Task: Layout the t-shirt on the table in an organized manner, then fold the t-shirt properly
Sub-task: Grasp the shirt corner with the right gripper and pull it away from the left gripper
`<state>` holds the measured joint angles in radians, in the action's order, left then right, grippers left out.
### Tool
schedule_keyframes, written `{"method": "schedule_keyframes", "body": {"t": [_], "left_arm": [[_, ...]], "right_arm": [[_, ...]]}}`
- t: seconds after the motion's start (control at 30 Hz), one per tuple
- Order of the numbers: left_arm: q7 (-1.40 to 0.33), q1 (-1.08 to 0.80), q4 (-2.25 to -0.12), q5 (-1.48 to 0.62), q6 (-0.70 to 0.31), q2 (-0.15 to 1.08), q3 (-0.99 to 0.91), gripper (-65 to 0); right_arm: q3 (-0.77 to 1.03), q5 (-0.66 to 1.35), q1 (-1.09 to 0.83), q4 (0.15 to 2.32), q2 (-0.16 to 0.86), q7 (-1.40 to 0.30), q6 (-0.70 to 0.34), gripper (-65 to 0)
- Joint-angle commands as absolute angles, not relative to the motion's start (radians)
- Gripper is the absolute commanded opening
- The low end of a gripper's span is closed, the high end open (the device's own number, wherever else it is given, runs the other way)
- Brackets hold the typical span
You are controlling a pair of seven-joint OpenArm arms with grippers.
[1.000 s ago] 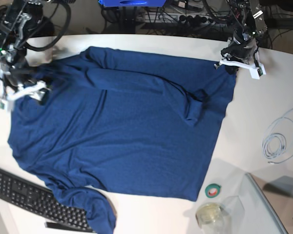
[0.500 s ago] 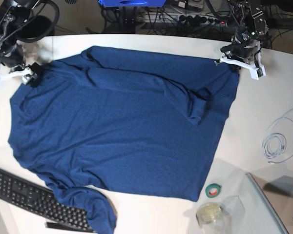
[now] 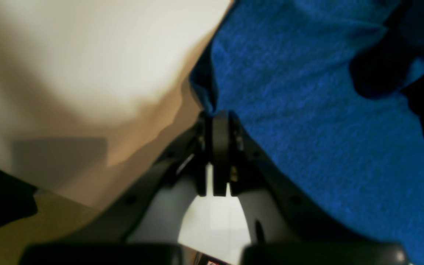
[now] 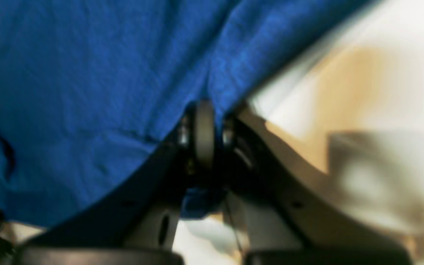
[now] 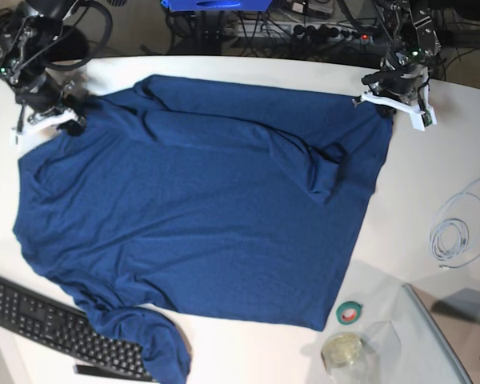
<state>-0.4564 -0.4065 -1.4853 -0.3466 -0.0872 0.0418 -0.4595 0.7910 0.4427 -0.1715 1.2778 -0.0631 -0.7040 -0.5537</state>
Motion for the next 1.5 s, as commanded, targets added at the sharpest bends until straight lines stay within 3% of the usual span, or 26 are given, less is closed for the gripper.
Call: {"method": "schedule_keyframes", "body": {"t": [0.0, 0.27, 0.73, 1.03, 1.1, 1.23, 1.27, 1.47], "left_arm": [[-0.438, -0.429, -1.529, -0.352, -0.091, 0.051, -0.463, -65.0], [-0.521, -0.532, -1.758, -0.352, -0.088, 0.056, -0.472, -65.0], [-0.545, -0.562, -1.675, -0.357, -0.09, 0.05, -0.463, -65.0], [-0.545, -0.562, -1.655, -0.352, -0.091, 0.031, -0.461, -65.0], [-0.545, -0.562, -1.655, -0.352, -0.091, 0.03, -0.46, -65.0], [-0.545, -0.564, -1.653, -0.352, -0.088, 0.03, -0.415, -65.0], [-0.545, -0.564, -1.653, -0.352, -0.088, 0.03, -0.409, -65.0], [-0.545, -0.564, -1.653, -0.352, -0.088, 0.03, -0.409, -65.0]], "right_arm": [[0.811, 0.443, -0.186, 1.33, -0.053, -0.734, -0.544, -65.0], [0.921, 0.438, -0.156, 1.624, -0.061, -1.061, -0.495, -64.4], [0.918, 0.433, -0.185, 1.529, -0.045, -0.984, -0.493, -64.4], [0.917, 0.433, -0.166, 1.319, 0.028, -0.901, -0.493, -63.6], [0.918, 0.437, -0.168, 1.316, 0.031, -0.903, -0.493, -56.6], [0.928, 0.443, -0.194, 1.362, 0.03, -0.897, -0.501, -29.0], [0.928, 0.449, -0.206, 1.386, 0.028, -0.895, -0.503, -26.3], [0.929, 0.51, -0.278, 1.475, 0.008, -0.877, -0.503, -26.1]]}}
